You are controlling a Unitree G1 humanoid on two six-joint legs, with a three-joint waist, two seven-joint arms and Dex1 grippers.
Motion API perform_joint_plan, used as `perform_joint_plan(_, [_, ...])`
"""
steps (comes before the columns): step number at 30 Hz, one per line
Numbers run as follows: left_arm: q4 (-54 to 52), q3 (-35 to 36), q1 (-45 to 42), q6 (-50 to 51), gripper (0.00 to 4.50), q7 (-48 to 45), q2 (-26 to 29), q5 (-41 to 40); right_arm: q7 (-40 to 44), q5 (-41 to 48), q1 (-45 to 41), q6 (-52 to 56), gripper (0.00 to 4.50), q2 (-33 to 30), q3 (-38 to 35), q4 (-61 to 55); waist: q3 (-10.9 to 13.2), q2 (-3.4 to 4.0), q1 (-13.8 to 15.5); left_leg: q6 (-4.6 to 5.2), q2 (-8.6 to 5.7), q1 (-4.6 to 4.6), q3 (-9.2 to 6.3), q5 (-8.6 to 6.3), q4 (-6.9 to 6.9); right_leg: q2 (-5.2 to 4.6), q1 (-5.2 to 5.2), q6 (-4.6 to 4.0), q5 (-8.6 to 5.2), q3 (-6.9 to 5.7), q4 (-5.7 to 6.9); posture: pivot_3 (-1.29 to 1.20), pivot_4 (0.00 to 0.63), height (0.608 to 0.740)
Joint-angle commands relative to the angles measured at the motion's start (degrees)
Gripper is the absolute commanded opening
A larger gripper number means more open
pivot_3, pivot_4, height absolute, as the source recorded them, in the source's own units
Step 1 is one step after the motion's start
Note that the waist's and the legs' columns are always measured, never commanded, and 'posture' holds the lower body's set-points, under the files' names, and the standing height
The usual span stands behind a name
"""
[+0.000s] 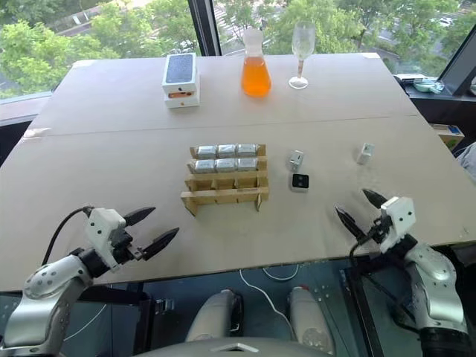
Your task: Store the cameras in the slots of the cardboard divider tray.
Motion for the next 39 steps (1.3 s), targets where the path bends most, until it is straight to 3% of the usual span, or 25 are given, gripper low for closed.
perform_joint_plan(1, [-7.18,3.46,-2.9,2.09,4.46,-7.14,4.62,-9.41,-15.66,-3.34,-6.48,5.98,4.5,4.84,-2.04,-0.25,0.01,0.01,-0.02,-0.01,0.12,-0.04,0.01,0.0,0.01,0.03,-0.07,-0.02,0.01,-0.04,0.0,0.0,0.15,0.74])
perform_joint_plan(13, [-9.8,6.09,-14.64,12.06,4.46,-16.87,16.79,-21.04,-34.06,-14.28,-21.56,9.06,4.5,10.64,0.51,12.49,0.06,0.13,-0.28,-0.02,-0.12,-0.12,0.19,0.0,-0.08,0.05,-0.17,-0.02,0.02,0.0,-0.04,0.0,0.15,0.74])
perform_joint_plan(24, [-6.91,5.36,-15.44,9.67,4.46,-20.3,15.13,-17.98,-38.26,-16.31,-29.97,0.32,4.5,11.17,-0.61,26.66,0.08,0.16,-0.32,-0.02,-0.12,-0.1,0.21,0.0,-0.1,0.08,-0.16,0.01,0.04,0.04,-0.02,0.0,0.15,0.74])
perform_joint_plan(27, [-5.9,5.33,-15.55,8.73,4.5,-20.92,14.71,-17.02,-39.27,-16.73,-31.36,-2.09,3.62,11.08,-0.76,29.08,0.08,0.16,-0.33,-0.02,-0.11,-0.09,0.21,0.0,-0.1,0.08,-0.16,0.01,0.04,0.04,-0.02,0.0,0.15,0.74])
perform_joint_plan(33, [-4.59,5.65,-14.73,7.32,4.5,-22.21,14.23,-15.96,-39.22,-17.33,-31.82,-5.38,0.84,10.77,-0.14,30.61,0.08,0.17,-0.34,-0.02,-0.11,-0.09,0.22,0.0,-0.1,0.08,-0.16,0.0,0.04,0.05,-0.02,0.0,0.15,0.74])
perform_joint_plan(39, [-3.64,6.63,-12.67,6.3,4.5,-22.54,13.61,-15.21,-33.32,-17.74,-31.14,-9.87,0.73,9.73,2.59,28.11,0.1,0.19,-0.51,-0.02,-0.11,-0.08,0.23,0.0,-0.1,0.08,-0.16,0.01,0.04,0.07,-0.01,0.0,0.15,0.74])
